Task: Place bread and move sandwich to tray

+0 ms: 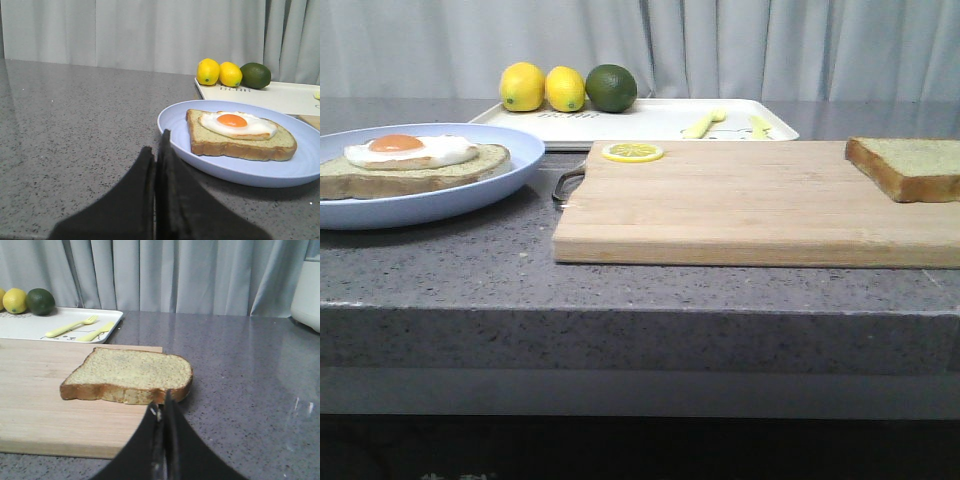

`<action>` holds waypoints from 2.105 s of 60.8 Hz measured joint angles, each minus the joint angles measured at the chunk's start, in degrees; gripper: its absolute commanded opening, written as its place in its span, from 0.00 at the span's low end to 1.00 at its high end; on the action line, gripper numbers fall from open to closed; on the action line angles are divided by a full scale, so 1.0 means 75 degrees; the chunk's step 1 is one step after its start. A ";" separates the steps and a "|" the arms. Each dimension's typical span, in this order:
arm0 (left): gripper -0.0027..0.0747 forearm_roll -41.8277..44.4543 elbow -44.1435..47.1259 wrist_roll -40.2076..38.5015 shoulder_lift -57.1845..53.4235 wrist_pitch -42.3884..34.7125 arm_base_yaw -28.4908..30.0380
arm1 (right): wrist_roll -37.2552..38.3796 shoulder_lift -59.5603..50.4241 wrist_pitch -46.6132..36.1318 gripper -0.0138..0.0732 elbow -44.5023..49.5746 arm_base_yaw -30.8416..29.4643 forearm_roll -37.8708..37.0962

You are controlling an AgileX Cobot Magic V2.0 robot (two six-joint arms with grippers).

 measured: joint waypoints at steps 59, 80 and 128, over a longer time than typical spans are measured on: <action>0.01 0.0000 -0.5403 0.0000 0.2043 0.4042 0.0000 | 0.0000 0.1861 0.4349 0.08 -0.4714 0.0000 0.0000; 0.01 0.0000 -0.5383 0.0000 0.2289 0.4100 0.0000 | 0.0000 0.3039 0.4690 0.08 -0.4586 0.0000 0.0000; 0.68 0.0000 -0.5230 0.0000 0.2289 0.4207 0.0000 | 0.0000 0.3122 0.4901 0.85 -0.4444 0.0000 0.0000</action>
